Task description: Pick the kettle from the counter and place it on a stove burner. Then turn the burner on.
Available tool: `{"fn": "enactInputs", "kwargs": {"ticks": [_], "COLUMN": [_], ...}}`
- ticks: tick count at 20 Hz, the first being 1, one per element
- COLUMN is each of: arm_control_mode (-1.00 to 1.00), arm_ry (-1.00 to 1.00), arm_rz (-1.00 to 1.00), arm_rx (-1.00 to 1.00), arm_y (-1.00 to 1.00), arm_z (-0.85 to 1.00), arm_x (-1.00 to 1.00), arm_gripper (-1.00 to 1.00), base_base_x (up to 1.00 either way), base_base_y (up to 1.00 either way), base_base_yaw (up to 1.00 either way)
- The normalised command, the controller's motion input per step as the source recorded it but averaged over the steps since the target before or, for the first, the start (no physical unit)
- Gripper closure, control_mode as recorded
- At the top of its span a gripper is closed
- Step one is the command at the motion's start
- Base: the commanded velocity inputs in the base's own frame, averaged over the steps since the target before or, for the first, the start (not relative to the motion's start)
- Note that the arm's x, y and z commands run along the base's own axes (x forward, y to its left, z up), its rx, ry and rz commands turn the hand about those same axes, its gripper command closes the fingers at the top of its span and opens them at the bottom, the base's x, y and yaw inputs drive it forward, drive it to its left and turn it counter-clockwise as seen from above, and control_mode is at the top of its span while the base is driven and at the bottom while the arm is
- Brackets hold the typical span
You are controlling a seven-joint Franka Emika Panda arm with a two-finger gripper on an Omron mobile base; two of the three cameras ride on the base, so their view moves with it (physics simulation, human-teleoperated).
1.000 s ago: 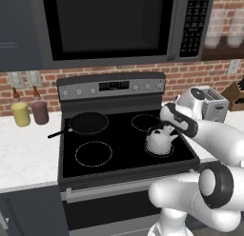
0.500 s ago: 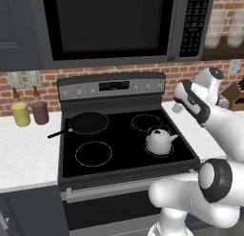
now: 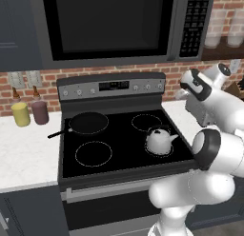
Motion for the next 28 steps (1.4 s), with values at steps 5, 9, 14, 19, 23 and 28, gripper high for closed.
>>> {"fn": "enactInputs", "kwargs": {"ticks": [5,9,14,19,23,28], "arm_control_mode": [-1.0,-1.0,-1.0,-1.0,-1.0,-1.0], "arm_ry": [0.0,0.0,0.0,0.0,0.0,-0.07], "arm_rz": [-0.21,-0.12,-0.12,-0.12,-0.02,-0.04], "arm_rx": [0.15,-0.02,-0.02,0.02,0.1,0.07], "arm_y": [0.0,0.0,0.0,0.0,0.0,0.0], "arm_z": [-0.07,-0.15,-0.17,-0.04,-0.04,-0.17], "arm_x": [0.62,0.63,0.6,0.28,0.04,0.37], "arm_gripper": [-1.0,-1.0,-1.0,-1.0,-1.0,-1.0], "base_base_x": [0.0,0.0,0.0,0.0,0.0,0.0], "base_base_y": [0.0,0.0,0.0,0.0,0.0,0.0], "base_base_yaw": [0.0,0.0,0.0,0.0,0.0,0.0]}}
